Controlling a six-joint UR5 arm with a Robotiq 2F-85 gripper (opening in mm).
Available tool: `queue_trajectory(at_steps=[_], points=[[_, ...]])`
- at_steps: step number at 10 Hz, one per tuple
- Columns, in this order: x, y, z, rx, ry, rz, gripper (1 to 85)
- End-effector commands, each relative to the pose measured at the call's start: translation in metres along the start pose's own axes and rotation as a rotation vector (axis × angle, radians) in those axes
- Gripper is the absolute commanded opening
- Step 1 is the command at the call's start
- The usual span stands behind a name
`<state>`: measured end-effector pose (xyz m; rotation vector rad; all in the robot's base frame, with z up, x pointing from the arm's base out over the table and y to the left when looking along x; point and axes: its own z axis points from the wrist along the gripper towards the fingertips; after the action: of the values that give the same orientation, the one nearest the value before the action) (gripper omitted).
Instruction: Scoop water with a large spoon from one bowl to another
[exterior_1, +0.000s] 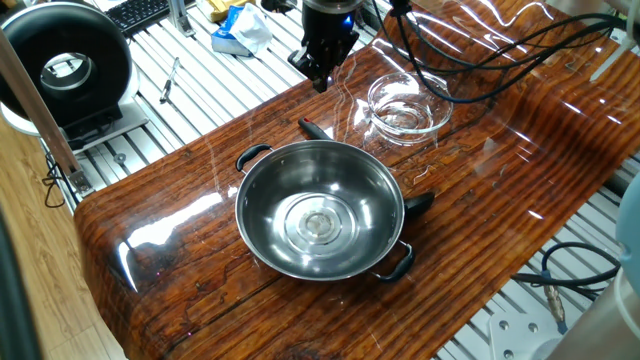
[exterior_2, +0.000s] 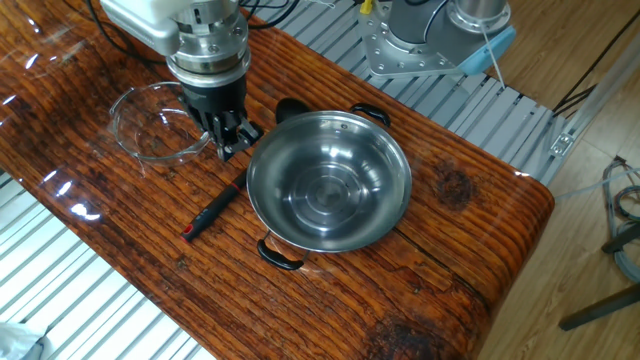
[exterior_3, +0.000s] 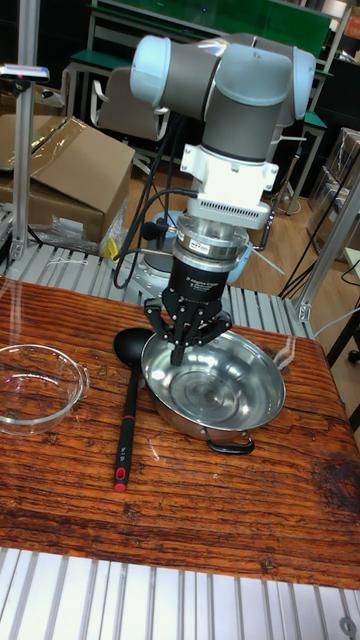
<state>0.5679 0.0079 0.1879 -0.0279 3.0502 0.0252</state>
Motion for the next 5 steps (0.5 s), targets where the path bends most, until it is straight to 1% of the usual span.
queue_trajectory(at_steps=[1,3,5], points=[[-0.002,0.000,0.006,-0.012,-0.014,-0.015,1.0],[-0.001,-0.007,0.010,0.006,-0.012,-0.035,1.0],[0.000,-0.008,0.020,-0.018,-0.045,-0.051,1.0]])
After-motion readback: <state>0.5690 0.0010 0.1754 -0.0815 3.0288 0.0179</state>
